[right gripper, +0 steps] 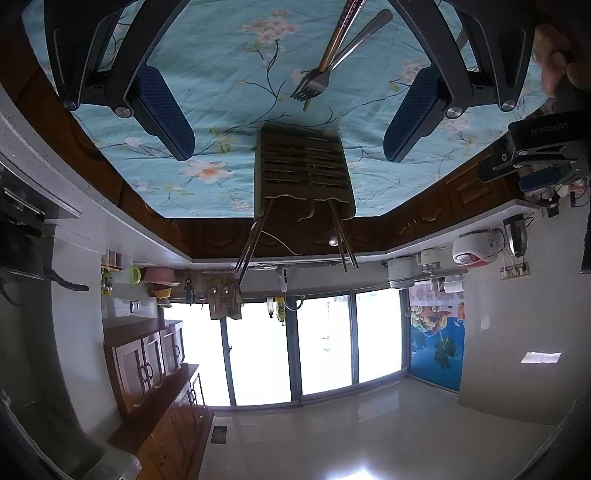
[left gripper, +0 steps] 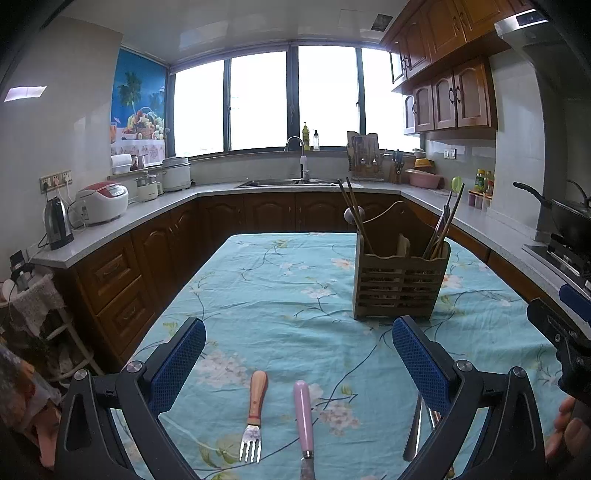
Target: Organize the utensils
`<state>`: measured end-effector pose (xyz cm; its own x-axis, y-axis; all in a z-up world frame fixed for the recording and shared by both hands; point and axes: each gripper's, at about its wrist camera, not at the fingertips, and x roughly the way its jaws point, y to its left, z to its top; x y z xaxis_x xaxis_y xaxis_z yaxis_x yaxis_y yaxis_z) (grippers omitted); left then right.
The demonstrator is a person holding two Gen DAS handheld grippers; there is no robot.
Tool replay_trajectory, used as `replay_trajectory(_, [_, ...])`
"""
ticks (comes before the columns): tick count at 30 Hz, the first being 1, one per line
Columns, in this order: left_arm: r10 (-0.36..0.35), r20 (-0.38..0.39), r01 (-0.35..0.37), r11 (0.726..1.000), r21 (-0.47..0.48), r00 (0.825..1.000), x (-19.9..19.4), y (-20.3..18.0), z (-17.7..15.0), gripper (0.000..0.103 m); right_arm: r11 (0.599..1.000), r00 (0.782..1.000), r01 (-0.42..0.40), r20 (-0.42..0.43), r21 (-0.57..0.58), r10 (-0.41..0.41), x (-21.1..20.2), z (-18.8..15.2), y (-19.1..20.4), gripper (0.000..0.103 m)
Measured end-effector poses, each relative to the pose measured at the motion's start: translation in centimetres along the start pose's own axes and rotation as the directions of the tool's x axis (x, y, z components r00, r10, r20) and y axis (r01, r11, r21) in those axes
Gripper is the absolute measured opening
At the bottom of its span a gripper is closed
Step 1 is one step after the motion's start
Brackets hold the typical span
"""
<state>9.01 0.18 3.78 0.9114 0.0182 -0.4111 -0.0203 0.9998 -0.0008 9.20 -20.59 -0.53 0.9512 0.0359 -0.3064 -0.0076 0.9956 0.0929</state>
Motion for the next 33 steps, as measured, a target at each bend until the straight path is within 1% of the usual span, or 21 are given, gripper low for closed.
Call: replay_trajectory(33, [0.015,0.018,-0.015,1.000,0.011,1.000,-0.14,-0.79,-0.41,0.102,1.000,1.000,-0.002,0.007,0.003,0.002,-0.44,0.17,-0.20,0.103])
